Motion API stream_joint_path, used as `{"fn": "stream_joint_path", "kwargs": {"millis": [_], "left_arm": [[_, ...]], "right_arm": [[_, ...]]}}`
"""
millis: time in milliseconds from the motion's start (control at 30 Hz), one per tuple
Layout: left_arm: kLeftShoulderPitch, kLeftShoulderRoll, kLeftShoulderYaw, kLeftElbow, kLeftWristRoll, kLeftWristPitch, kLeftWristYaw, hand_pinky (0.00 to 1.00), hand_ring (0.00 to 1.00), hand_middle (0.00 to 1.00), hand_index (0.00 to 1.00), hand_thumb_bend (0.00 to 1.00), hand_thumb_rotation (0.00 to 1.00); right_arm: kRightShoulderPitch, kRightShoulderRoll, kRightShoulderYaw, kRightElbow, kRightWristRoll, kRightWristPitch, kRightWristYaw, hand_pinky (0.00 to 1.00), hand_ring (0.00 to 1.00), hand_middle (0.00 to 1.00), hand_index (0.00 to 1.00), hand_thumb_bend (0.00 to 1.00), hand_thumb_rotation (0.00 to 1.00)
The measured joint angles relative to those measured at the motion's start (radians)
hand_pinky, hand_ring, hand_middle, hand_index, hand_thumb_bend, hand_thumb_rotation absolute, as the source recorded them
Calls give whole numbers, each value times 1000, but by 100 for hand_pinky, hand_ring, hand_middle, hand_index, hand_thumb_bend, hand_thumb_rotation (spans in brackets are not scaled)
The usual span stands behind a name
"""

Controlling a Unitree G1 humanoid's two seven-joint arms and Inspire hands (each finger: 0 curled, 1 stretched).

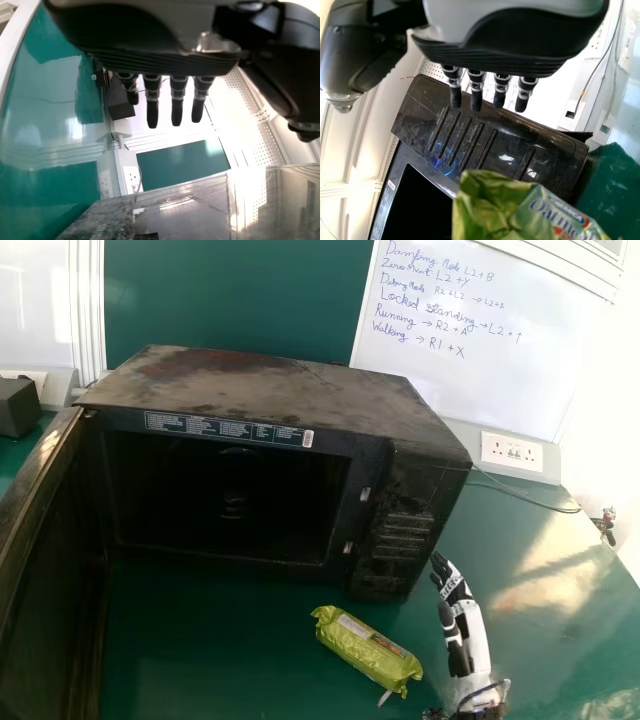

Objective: Put biscuit inside oven

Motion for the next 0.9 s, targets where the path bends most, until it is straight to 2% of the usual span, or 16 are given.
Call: {"fn": "stream_joint_path", "kwargs": {"millis": [233,500,733,833,900], "left_arm": [[0,0,-1,0,-6,1,-2,61,88,93,94,67,90],[-1,2,-1,7,-10,-3,-5,61,87,93,95,65,90],[3,-3,-6,-2,-4,-1,-2,61,87,93,94,68,90],[6,-14,-10,-18,18,3,6,66,88,93,95,70,87],[7,-21,-11,-25,24,4,9,70,91,94,96,70,79]], "right_arm": [[-1,-1,1,1,1,6,-9,100,100,100,100,98,100],[-1,-2,4,1,1,8,-8,100,100,100,100,97,100],[0,-3,5,1,1,3,-8,100,100,100,100,98,100],[2,-6,7,-3,2,9,2,99,100,100,100,97,100],[9,-7,12,-27,11,38,20,100,100,100,100,97,100]]}}
